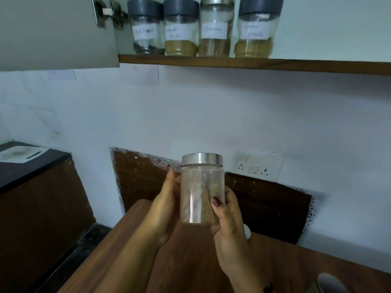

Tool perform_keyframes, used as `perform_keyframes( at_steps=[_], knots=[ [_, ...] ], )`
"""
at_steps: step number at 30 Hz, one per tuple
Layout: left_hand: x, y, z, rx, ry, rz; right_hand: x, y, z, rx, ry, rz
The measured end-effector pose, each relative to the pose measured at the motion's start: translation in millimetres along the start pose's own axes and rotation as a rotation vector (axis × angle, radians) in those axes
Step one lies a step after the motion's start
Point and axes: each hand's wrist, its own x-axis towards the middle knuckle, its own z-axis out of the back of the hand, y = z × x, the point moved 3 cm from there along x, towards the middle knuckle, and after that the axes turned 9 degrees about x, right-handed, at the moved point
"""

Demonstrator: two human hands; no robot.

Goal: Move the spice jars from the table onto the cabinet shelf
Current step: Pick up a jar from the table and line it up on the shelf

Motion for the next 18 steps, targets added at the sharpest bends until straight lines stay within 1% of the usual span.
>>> perform_keyframes(
  at_steps=[3,5,8,10,13,18],
  knots=[
    [-4,11,-19,-0.138,0.071,0.059,-1,3,3,0.069,-0.052,0.028],
    [-6,14,-26,-0.180,0.086,0.038,-7,7,4,0.072,-0.044,0.078],
    [-10,9,-34,-0.204,0.116,-0.013,-11,16,5,0.004,-0.067,0.158],
    [-12,3,-37,-0.223,0.125,-0.027,-12,20,6,-0.076,-0.148,0.232],
    [-12,-2,-37,-0.249,0.080,-0.025,-11,25,7,-0.183,-0.254,0.367],
    [-15,-8,-35,-0.232,0.019,-0.048,-14,42,4,-0.311,-0.273,0.545]
  ],
)
